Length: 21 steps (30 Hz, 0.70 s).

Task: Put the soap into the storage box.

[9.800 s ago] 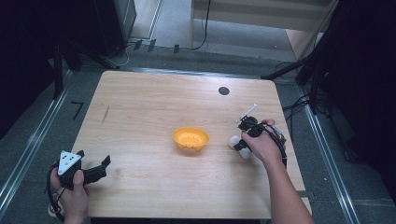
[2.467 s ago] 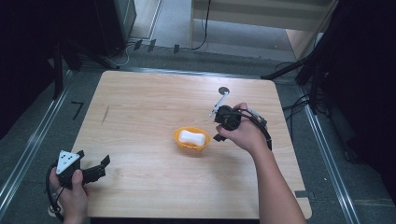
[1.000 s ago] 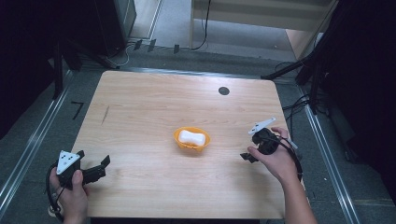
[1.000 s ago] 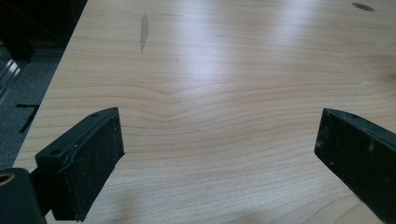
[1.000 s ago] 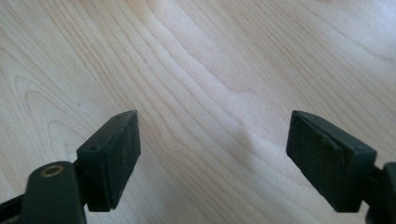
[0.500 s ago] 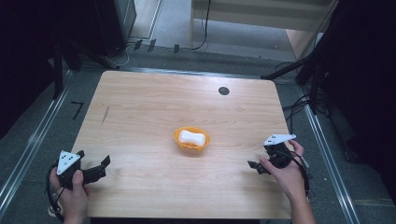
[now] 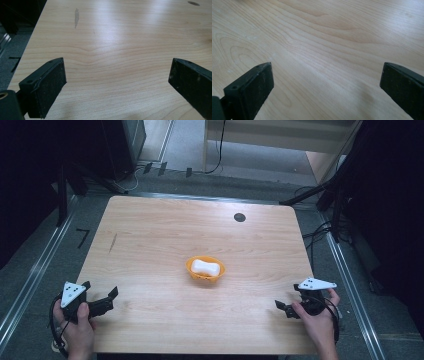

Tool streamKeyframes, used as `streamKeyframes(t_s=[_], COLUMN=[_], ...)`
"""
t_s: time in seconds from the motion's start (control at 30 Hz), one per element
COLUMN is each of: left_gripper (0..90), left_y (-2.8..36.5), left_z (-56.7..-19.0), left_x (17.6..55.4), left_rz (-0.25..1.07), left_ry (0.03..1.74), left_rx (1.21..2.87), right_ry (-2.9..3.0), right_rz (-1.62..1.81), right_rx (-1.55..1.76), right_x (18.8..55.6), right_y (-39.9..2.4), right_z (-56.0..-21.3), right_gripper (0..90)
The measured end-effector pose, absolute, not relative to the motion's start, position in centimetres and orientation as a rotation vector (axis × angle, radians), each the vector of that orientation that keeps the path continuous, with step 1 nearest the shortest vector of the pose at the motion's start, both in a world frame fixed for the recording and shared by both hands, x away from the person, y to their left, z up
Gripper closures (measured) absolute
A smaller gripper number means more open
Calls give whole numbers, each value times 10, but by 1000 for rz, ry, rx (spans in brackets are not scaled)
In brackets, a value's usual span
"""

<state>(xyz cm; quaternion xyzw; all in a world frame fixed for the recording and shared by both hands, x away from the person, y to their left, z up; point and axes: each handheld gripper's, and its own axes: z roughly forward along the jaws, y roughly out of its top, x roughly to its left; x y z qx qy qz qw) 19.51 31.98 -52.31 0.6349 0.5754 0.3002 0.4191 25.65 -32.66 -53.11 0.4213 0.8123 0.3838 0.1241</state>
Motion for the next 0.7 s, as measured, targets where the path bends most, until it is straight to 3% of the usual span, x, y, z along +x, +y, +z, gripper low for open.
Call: streamKeyframes(t_s=[0.7], left_gripper=[16], left_y=[317], left_z=[-523], left_x=[195], left_rz=[763], left_ry=[1438], left_rx=[1617], right_ry=[2132], right_rz=[1256], right_rx=[1332], right_x=[210], right_y=[-374], right_z=[-549], right_gripper=[0])
